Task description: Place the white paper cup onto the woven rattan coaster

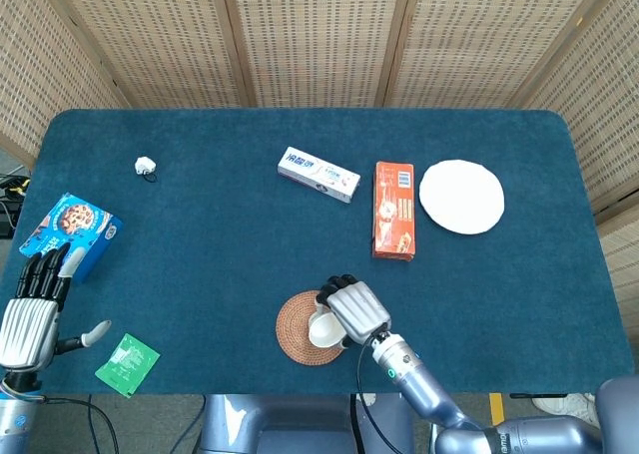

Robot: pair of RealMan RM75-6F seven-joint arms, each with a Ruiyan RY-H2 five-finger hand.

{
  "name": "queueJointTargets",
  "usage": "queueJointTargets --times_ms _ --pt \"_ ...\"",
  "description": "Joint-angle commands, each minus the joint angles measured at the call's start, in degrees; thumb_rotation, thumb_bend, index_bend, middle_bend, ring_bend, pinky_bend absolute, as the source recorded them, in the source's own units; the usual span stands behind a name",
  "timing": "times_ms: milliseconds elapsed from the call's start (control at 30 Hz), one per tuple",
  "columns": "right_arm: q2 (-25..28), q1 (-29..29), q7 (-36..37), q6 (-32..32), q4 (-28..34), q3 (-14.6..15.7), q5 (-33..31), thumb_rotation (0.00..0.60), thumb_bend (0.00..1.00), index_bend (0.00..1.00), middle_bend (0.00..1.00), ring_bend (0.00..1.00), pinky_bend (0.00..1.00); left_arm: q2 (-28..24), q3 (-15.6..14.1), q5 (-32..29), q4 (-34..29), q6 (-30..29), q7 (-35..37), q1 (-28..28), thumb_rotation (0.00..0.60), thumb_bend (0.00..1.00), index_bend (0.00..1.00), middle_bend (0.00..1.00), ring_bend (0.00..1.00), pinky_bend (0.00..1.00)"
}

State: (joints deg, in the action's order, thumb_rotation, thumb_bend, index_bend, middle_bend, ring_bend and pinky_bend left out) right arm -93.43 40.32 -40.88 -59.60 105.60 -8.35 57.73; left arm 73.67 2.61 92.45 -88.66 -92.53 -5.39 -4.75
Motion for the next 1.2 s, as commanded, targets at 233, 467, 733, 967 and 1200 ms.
queueJointTargets --times_ms 233,467,733,967,1200 --pt "-4.16 2.48 -0.43 -0.13 -4.15 -1.12 -2.37 0.6 0.03 0.45 0.32 0.2 0.22 -0.19 -0.02 -0.05 -0.06 0.14 0.53 -0.04 0.0 0.0 0.0 0.0 0.0 0.0" --pt "-4.85 3.32 -0.48 -0.15 -4.64 -0.75 -3.38 0.6 0.04 0.43 0.31 0.2 0.22 -0.26 0.04 -0.05 -0.17 0.08 0.68 -0.05 0.0 0.0 0.0 0.0 0.0 0.0" --pt "-4.94 3.95 -1.33 -0.47 -4.36 0.04 -4.78 0.6 0.04 0.3 0.17 0.07 0.19 -0.28 -0.03 0.18 -0.29 -0.06 0.58 -0.03 0.0 0.0 0.0 0.0 0.0 0.0" --pt "-3.72 4.61 -4.18 -1.47 -2.96 0.83 -7.06 0.6 0.04 0.2 0.0 0.0 0.09 -0.18 -0.09 0.22 -0.23 0.02 0.46 -0.05 0.0 0.0 0.0 0.0 0.0 0.0" --pt "0.93 3.31 -7.53 -6.27 0.36 2.77 -7.45 0.6 0.03 0.14 0.0 0.0 0.05 -0.22 0.03 0.04 -0.12 -0.04 0.67 -0.01 0.0 0.0 0.0 0.0 0.0 0.0"
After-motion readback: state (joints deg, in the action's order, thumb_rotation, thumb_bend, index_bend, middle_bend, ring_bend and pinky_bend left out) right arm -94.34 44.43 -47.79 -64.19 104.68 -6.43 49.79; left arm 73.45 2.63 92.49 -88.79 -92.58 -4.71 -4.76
